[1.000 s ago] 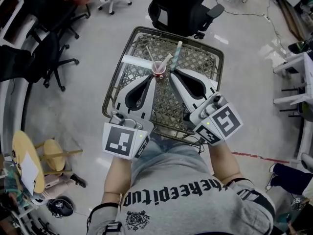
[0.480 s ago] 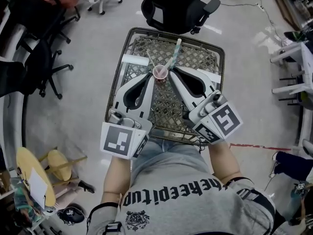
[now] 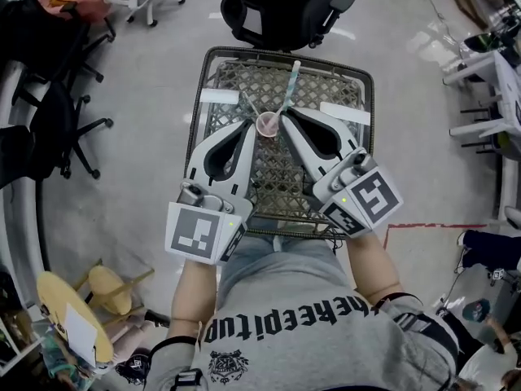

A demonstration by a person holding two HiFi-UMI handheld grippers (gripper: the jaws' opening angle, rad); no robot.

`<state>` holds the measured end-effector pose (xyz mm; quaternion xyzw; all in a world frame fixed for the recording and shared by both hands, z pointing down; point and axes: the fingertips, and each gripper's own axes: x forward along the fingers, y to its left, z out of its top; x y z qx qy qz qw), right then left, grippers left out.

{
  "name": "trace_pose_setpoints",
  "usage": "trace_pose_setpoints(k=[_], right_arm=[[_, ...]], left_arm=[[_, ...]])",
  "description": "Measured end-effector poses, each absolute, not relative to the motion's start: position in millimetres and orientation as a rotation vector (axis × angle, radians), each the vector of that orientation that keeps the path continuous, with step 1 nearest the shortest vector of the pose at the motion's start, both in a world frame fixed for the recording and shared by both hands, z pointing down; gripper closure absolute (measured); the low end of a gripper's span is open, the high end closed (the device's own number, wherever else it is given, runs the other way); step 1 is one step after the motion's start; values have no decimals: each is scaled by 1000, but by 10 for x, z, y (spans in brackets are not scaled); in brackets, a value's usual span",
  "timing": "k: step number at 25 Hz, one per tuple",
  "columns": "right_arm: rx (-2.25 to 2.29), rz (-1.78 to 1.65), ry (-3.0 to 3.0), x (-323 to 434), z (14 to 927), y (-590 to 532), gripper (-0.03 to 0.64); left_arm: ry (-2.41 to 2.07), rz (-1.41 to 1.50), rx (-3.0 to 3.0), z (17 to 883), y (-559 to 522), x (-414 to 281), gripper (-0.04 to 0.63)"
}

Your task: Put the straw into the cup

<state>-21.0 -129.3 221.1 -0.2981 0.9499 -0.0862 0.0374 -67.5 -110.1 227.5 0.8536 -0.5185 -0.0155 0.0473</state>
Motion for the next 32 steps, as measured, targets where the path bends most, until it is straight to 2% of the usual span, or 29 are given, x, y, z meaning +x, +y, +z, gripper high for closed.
trace_pose_setpoints(k=[32], right_arm=[[-1190,-453,2908,-285,3098,-1875,578]], left_arm=[[-1271,106,2551,3117,-1567,-686,578]])
